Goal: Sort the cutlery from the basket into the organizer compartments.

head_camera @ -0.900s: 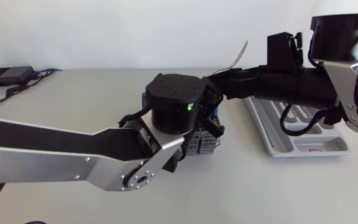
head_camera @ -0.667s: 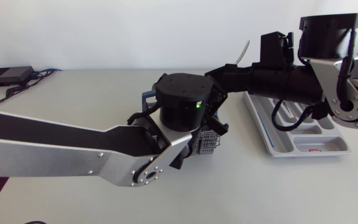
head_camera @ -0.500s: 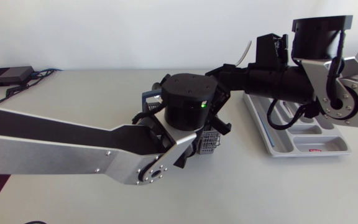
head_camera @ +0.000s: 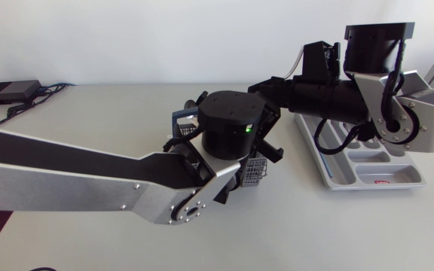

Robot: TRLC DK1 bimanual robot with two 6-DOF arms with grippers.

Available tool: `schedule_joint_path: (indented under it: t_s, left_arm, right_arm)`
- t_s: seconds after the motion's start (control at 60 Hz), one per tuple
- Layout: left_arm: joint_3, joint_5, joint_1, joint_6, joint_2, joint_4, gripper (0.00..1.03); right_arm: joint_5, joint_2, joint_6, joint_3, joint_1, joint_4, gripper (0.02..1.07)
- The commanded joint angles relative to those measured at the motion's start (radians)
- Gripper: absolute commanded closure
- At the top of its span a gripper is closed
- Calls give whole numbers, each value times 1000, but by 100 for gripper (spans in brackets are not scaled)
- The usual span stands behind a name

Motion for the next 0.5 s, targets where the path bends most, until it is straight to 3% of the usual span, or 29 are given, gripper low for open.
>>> schedule_joint_path:
  t_s: [0.0, 0.333, 0.483]
  left_arm:
    - [14, -13, -22, -10, 5, 31, 101]
    - [-5, -14, -35, -19, -4, 45, 100]
    - [-22, -14, -42, -16, -20, 45, 83]
  right_arm:
    - [16, 30, 16, 3, -2, 15, 99]
    - [-3, 30, 5, -7, -12, 24, 101]
    - [8, 25, -15, -12, -18, 9, 101]
